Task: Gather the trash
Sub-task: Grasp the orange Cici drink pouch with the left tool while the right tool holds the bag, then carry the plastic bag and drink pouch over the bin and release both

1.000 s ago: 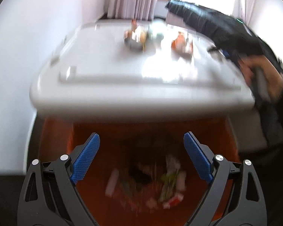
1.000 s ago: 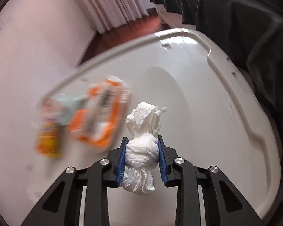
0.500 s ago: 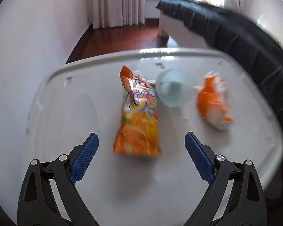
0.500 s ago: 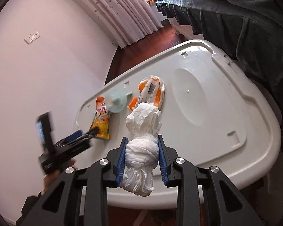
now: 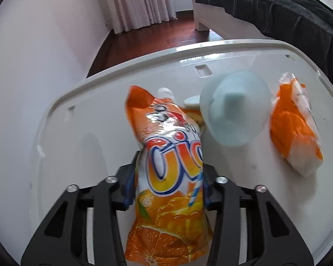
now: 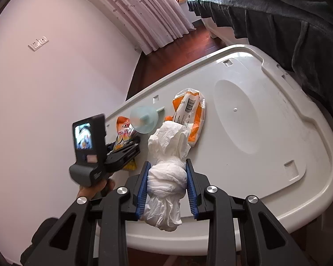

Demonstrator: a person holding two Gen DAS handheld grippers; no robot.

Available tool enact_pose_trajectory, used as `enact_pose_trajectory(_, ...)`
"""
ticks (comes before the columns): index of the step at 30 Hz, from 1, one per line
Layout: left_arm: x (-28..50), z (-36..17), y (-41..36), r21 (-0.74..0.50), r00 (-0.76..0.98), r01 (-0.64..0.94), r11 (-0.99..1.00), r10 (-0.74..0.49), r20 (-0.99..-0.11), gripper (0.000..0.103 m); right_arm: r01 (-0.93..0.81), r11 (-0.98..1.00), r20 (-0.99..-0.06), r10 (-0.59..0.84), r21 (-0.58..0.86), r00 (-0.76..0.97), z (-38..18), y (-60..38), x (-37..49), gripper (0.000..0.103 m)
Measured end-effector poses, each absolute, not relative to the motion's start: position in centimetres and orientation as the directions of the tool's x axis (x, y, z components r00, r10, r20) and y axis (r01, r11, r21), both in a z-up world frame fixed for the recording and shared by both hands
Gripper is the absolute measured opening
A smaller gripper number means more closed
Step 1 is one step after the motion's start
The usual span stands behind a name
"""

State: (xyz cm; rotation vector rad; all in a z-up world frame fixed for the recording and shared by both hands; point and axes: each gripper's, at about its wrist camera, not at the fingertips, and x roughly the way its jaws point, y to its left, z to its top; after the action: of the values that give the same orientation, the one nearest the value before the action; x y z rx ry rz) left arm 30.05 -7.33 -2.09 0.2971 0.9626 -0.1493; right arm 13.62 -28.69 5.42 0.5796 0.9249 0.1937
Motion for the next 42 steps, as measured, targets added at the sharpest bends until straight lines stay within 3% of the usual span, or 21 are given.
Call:
enact_pose_trajectory(10,17.5,5.0,-2.7,0.181,0.638,0.174,0.968,0.029,-0.769,0.036,0.055,0.845,-0.687,0.393,0.533,0.611,5.6,-27.9,12.3,0.031)
enact_pose_trajectory(15,7.7,7.6,-1.1,0.085,0.661,0.176,0.981,-0.053,-0.749,0.036,-0.027,0.880,-0.680,0.385,0.473,0.624,5.8,-26.1,9.5,0.031)
enact_pose_trajectory(20,-0.9,5.5,-1.1,0.079,0.657,0.178,0.981,-0.059,-0.751,0.036,-0.097,0.901,-0.684,0.387,0.422,0.619,4.9,-24.0,3.0,0.031)
enact_pose_trajectory(26,-6.3,-0.5,-0.1,0.015,0.555,0.155,0.988,-0.074,-0.828,0.036,-0.073,0.914,-0.766,0.377,0.400,0.520,0.0,-22.3,-4.6,0.031)
enact_pose_trajectory(42,-7.2,-3.2,0.2,0.006,0.496,0.173,0.985,-0.082,-0.865,0.036,-0.033,0.926,-0.833,0.354,0.377,0.425,-3.7,-21.1,-6.7,0.031)
